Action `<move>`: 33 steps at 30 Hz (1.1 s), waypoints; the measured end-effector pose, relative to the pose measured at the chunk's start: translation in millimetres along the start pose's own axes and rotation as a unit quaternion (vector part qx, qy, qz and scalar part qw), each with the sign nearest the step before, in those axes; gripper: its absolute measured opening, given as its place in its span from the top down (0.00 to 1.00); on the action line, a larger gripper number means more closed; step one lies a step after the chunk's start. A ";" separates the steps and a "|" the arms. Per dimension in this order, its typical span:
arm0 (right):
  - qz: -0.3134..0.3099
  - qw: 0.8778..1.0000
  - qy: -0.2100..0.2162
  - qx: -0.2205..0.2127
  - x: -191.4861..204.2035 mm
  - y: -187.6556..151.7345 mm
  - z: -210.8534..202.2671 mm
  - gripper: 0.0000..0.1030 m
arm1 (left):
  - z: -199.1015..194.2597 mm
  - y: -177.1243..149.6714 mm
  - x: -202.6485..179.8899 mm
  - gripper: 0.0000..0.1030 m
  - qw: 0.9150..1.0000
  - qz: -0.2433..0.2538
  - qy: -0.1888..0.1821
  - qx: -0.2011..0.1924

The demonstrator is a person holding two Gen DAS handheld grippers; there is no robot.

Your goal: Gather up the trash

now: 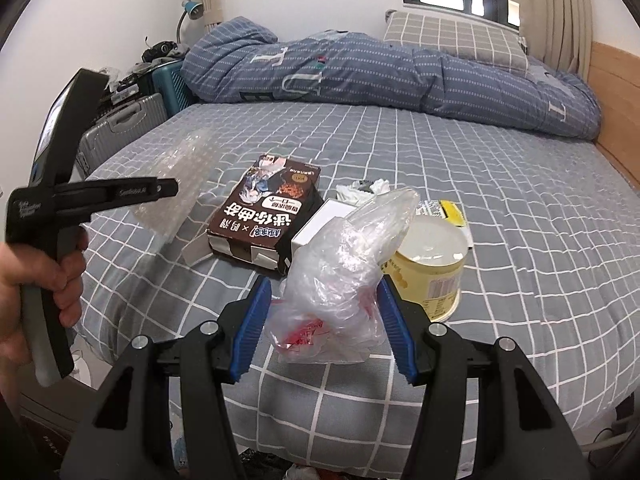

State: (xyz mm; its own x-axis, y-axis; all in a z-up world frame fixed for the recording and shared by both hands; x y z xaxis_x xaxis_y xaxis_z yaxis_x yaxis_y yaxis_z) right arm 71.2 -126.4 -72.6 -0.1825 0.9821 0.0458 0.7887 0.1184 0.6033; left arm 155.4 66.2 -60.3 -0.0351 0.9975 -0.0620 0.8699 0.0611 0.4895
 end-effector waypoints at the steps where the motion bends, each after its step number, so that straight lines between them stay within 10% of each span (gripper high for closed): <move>1: 0.002 1.000 0.000 -0.002 -1.4 -1.6 -3.3 0.49 | -3.5 -2.2 -1.2 0.73 1.000 0.000 0.000 -0.002; 33: 0.028 0.999 -0.006 -0.024 -20.0 -55.9 -83.3 0.49 | -89.4 -121.8 -43.1 0.73 0.999 0.009 -0.033 -0.017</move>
State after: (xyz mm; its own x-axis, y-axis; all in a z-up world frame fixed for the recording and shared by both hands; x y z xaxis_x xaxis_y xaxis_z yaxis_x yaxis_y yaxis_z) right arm -18.2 -164.9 -41.0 -0.1309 0.9888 0.0717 0.7681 0.0555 0.6379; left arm 6.9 19.0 -39.4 0.0142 0.9938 -0.1101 0.8529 0.0454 0.5201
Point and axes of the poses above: each gripper's, at about its wrist camera, not at the fingertips, and z roughly the way its jaws point, x to its left, y to its top, the point moved 5 cm from there along z, roughly the way its jaws point, and after that the axes turned 13 degrees about x, right-handed, at the moved point
